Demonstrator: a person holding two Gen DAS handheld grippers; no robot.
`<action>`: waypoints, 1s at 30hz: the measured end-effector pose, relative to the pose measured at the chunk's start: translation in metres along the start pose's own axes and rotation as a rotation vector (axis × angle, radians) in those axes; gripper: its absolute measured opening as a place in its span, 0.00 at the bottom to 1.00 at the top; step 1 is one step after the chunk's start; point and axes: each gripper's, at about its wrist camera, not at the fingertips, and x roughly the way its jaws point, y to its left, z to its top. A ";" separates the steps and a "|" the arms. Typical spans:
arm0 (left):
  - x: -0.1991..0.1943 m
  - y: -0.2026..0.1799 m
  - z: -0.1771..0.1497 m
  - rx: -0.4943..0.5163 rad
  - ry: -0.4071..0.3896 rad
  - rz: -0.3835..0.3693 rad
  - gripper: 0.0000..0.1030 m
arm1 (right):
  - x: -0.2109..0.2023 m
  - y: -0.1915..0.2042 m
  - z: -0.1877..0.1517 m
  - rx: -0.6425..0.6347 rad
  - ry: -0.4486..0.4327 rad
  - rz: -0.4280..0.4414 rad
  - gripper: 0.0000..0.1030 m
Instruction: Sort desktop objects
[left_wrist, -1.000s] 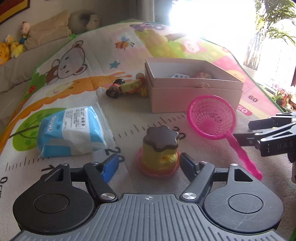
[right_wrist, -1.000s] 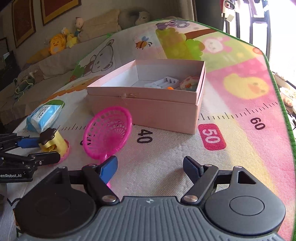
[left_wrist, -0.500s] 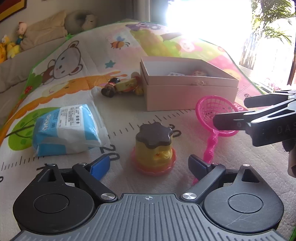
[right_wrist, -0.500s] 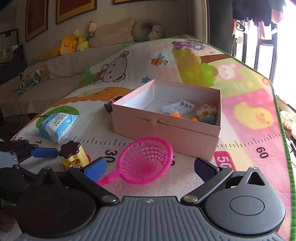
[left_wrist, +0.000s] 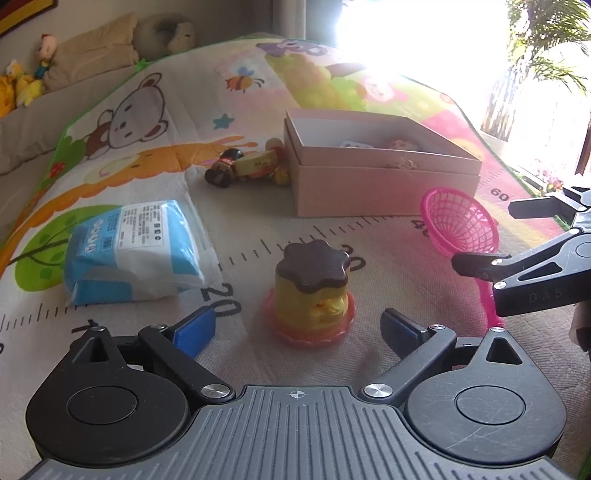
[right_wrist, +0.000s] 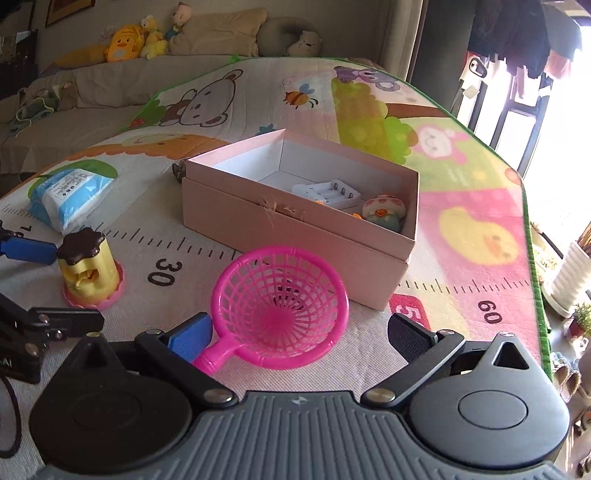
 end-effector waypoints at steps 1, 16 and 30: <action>0.000 0.000 0.000 0.001 0.001 0.001 0.97 | -0.001 -0.002 -0.002 -0.010 -0.003 -0.015 0.98; 0.005 -0.005 0.004 0.022 0.022 0.049 0.97 | 0.022 -0.011 0.015 0.060 0.012 0.107 0.99; -0.002 -0.024 0.031 0.108 -0.010 0.010 0.58 | -0.033 -0.039 0.019 0.087 0.031 0.273 0.80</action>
